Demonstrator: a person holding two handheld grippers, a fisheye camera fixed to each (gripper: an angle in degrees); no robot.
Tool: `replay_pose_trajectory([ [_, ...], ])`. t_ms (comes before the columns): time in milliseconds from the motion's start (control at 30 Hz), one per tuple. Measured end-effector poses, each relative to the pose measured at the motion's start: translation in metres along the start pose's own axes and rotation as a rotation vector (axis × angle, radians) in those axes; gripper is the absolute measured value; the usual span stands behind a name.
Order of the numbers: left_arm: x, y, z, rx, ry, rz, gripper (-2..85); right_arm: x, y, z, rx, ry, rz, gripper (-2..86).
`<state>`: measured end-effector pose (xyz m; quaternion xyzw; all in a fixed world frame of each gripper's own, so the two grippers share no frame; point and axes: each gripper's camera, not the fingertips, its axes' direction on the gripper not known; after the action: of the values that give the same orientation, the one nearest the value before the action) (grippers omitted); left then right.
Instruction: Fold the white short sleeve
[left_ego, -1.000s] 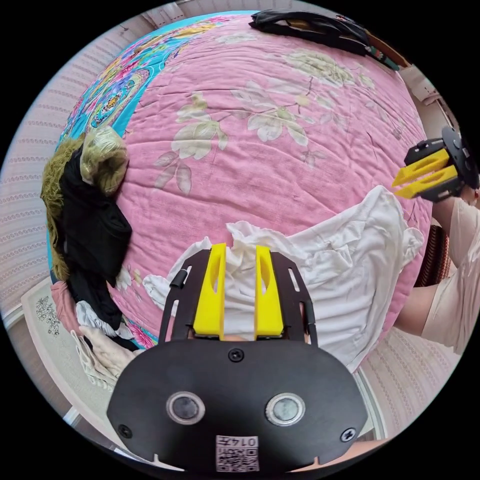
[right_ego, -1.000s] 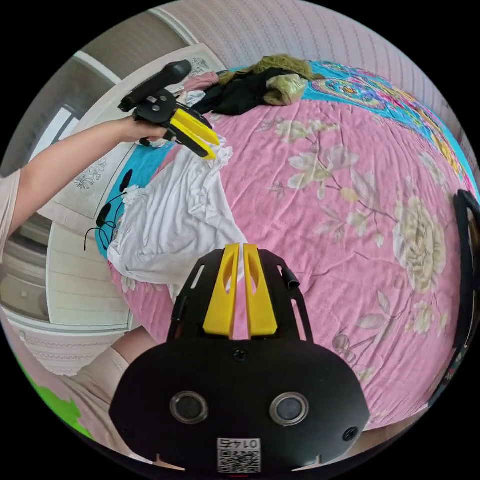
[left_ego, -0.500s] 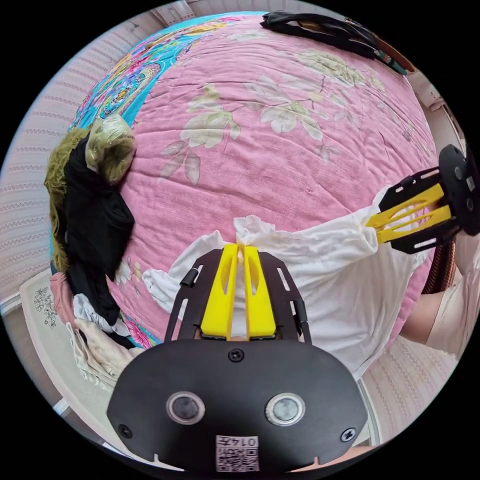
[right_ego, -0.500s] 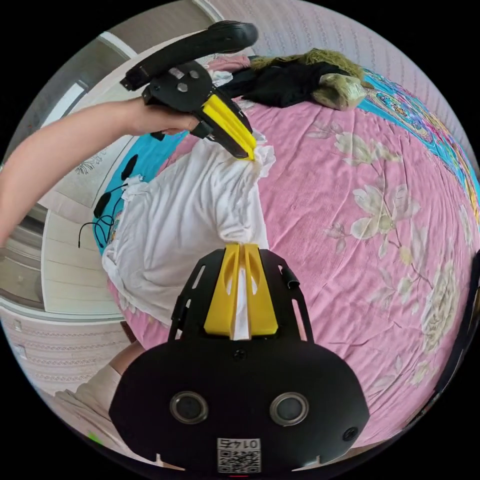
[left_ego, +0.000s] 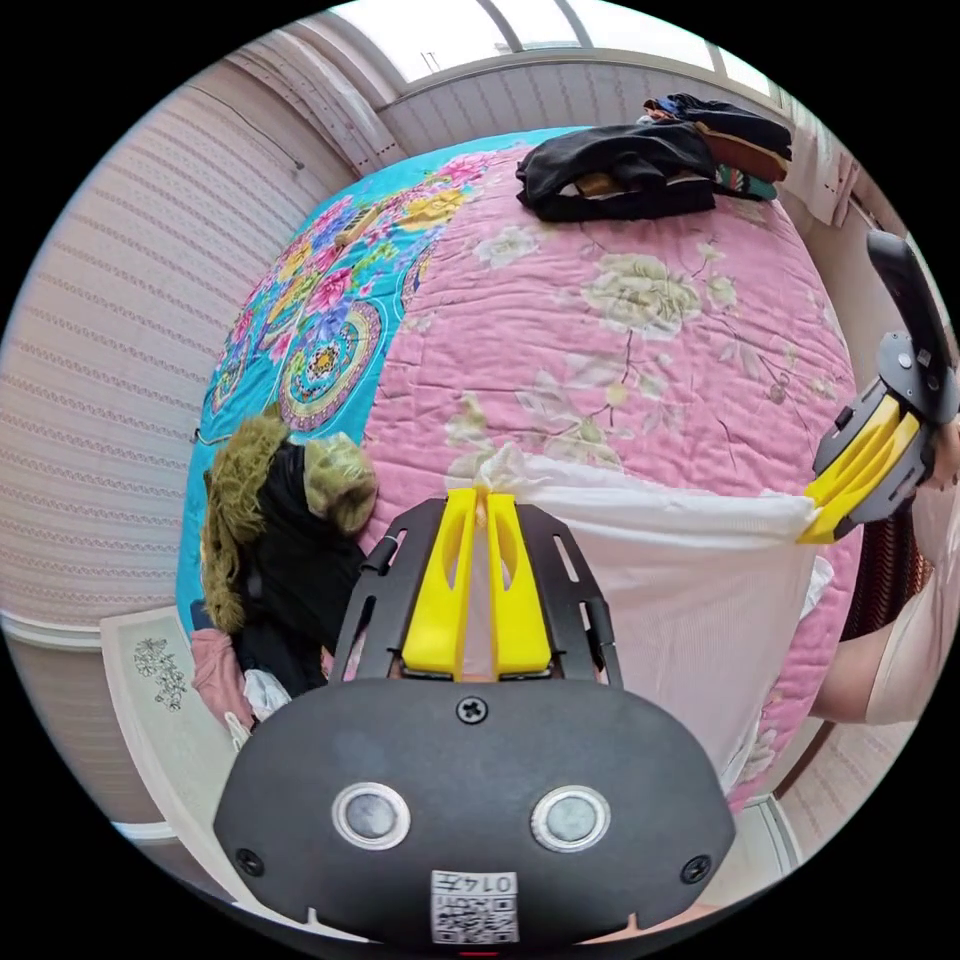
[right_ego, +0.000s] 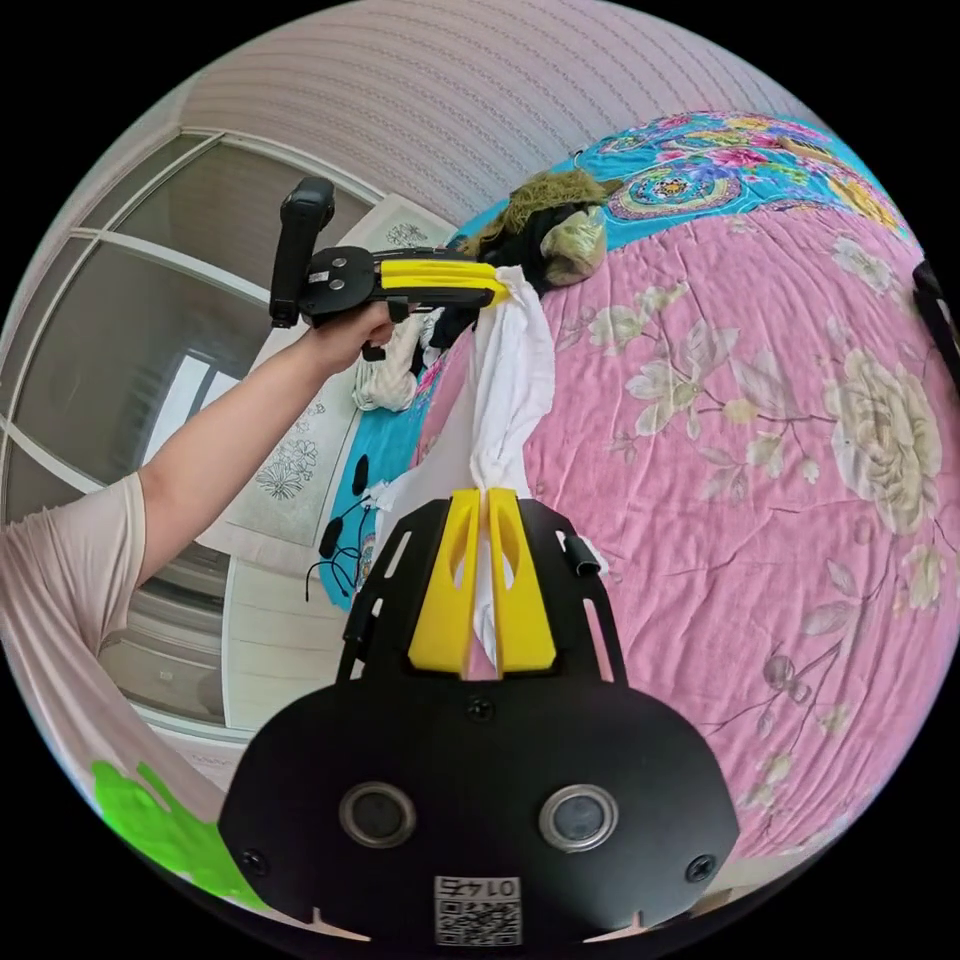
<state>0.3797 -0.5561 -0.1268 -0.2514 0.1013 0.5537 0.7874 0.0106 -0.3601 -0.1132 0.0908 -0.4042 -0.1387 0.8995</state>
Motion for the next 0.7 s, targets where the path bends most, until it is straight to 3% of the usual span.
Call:
replay_pose_trajectory([
  [200,-0.002,-0.126,0.034,0.021,0.079,0.036,1.0,0.075,-0.004,-0.078,0.099,0.099,0.199,0.7],
  [367,0.021,-0.195,0.108,-0.159,0.173,-0.013,4.8,0.158,0.004,-0.084,0.062,0.172,0.384,0.8],
  [533,-0.003,-0.181,0.103,-0.128,0.102,-0.122,9.3,0.2,0.017,-0.068,-0.008,0.182,0.436,1.1],
  [700,-0.056,-0.111,0.087,-0.161,0.066,-0.242,9.6,0.22,0.032,-0.08,0.054,0.118,0.496,1.7],
])
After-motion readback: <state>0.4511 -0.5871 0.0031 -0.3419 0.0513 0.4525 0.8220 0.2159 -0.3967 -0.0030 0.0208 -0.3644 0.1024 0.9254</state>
